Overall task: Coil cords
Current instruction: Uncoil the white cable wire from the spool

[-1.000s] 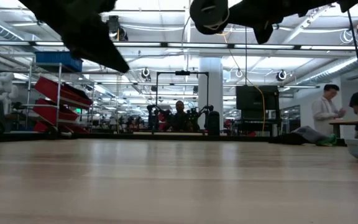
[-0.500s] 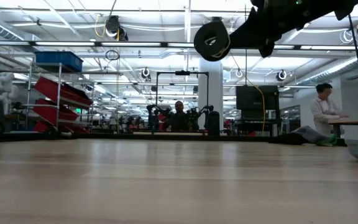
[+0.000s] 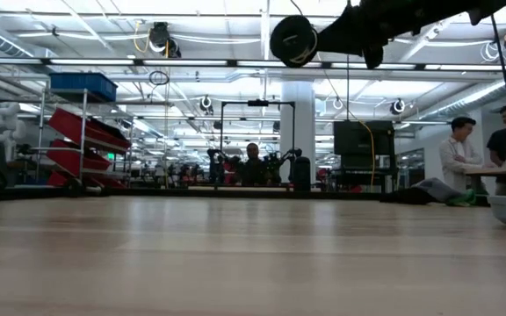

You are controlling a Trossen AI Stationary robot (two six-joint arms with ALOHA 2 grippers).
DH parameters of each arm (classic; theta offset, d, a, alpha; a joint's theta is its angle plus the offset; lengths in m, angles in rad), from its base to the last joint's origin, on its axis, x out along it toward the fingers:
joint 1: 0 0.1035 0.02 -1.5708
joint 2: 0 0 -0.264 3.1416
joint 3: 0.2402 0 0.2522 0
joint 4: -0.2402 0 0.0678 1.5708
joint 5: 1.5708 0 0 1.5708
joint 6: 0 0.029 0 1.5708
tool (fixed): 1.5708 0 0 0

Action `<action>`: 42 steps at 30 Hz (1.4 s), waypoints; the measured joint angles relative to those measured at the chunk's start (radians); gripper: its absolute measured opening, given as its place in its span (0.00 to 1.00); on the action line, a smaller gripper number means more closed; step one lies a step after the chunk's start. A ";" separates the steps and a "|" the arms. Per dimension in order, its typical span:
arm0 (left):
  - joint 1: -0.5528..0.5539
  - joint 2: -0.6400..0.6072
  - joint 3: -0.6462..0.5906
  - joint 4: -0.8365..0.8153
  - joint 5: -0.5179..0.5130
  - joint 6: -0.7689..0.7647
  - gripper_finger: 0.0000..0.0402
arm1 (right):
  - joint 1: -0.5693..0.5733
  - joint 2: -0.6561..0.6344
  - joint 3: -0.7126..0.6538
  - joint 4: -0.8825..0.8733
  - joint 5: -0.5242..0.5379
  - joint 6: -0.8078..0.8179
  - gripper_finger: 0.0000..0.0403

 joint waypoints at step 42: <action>-0.024 0.156 0.065 -1.101 0.225 -0.613 0.00 | 0.007 -0.216 -0.001 -0.157 -0.156 0.024 0.00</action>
